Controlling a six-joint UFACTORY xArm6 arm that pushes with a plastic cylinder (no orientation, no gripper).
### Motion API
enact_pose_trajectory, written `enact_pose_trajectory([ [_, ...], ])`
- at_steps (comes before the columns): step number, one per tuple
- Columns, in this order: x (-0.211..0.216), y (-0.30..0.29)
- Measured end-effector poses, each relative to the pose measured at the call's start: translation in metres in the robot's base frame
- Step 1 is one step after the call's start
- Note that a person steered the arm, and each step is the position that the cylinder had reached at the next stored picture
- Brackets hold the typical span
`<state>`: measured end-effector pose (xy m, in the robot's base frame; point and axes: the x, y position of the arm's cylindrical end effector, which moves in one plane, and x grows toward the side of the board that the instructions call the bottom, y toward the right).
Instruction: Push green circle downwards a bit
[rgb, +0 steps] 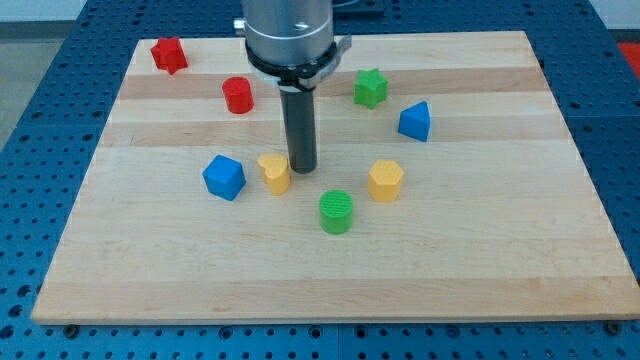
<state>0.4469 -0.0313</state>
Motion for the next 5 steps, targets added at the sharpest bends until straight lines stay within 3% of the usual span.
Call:
enact_pose_trajectory([
  [3,0.014,0.043],
  [5,0.049,0.05],
])
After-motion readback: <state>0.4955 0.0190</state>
